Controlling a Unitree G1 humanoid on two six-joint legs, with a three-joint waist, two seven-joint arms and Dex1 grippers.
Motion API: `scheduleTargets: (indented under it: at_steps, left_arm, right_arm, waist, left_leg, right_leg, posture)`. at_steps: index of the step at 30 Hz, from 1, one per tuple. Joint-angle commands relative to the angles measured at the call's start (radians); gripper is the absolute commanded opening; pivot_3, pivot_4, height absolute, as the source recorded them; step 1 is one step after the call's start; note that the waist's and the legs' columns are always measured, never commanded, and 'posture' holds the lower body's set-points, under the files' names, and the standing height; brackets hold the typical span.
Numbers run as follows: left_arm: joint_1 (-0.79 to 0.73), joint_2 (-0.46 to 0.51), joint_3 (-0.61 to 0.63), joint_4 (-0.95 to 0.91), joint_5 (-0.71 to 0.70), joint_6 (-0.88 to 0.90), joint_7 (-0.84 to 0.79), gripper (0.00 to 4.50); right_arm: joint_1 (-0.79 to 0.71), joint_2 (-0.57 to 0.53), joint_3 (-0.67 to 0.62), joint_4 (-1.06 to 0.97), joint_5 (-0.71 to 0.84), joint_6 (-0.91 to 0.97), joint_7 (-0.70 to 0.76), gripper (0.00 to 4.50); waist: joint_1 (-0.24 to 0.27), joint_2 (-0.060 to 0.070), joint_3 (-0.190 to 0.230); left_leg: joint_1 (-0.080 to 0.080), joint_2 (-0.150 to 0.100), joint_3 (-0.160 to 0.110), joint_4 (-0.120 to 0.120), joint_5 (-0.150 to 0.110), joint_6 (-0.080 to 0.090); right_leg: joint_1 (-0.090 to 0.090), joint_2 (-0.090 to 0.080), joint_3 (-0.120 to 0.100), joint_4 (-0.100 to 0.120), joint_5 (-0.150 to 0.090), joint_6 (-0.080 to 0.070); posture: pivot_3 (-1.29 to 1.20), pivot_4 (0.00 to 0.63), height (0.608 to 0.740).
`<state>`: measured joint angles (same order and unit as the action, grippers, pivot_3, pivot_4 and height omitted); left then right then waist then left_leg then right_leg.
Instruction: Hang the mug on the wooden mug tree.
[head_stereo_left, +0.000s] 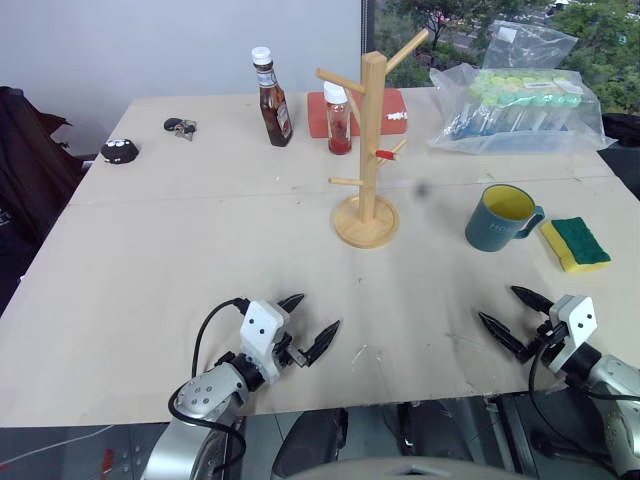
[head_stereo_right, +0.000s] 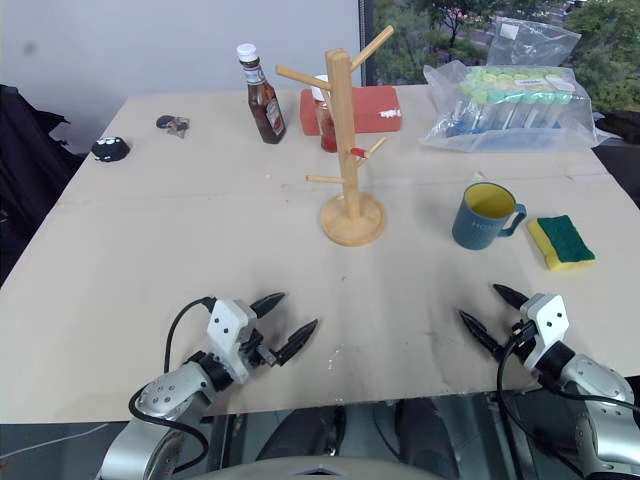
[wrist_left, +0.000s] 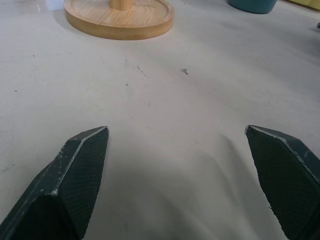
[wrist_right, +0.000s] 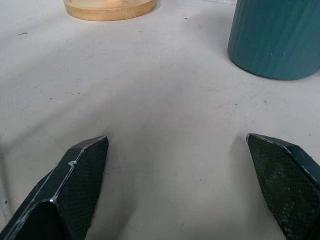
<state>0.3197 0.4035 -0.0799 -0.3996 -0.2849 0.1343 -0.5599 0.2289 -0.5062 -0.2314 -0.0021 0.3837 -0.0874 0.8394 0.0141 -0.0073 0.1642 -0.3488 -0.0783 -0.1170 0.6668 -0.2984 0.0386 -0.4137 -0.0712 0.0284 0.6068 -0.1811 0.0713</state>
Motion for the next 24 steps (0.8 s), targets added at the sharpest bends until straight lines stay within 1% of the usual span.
scheduleTargets:
  at_steps: [1,19,21,24]
  left_arm:
    - [-0.005,0.009,0.004,-0.03,0.007,-0.013,-0.009,4.5]
    - [-0.031,0.006,0.005,-0.002,0.001,-0.028,-0.058,4.5]
    - [-0.034,0.005,0.006,0.001,0.0,-0.029,-0.062,4.5]
    - [-0.049,0.006,0.002,-0.001,0.001,-0.03,-0.068,4.5]
  right_arm:
    - [0.017,0.007,-0.019,-0.025,0.009,-0.003,-0.017,4.46]
    - [0.033,0.019,-0.023,-0.049,0.01,-0.003,-0.063,4.46]
    - [0.028,0.027,-0.032,-0.049,0.019,0.0,-0.078,4.46]
    - [-0.008,0.052,-0.065,-0.048,0.03,0.009,-0.145,4.46]
  waist:
    - [0.0,0.0,0.0]
    - [0.0,0.0,0.0]
    - [0.0,0.0,0.0]
    - [0.0,0.0,0.001]
  left_leg:
    - [0.0,0.0,0.0,0.0,0.0,0.0]
    - [0.0,0.0,0.0,0.0,0.0,0.0]
    - [0.0,0.0,0.0,0.0,0.0,0.0]
    - [0.0,0.0,0.0,0.0,0.0,0.0]
  right_leg:
    - [0.0,0.0,0.0,0.0,0.0,0.0]
    - [0.0,0.0,0.0,0.0,0.0,0.0]
    - [0.0,0.0,0.0,0.0,0.0,0.0]
    - [0.0,0.0,0.0,0.0,0.0,0.0]
  posture:
    - [0.0,0.15,0.737]
    - [0.0,0.15,0.737]
    - [0.0,0.15,0.737]
    - [0.0,0.15,0.737]
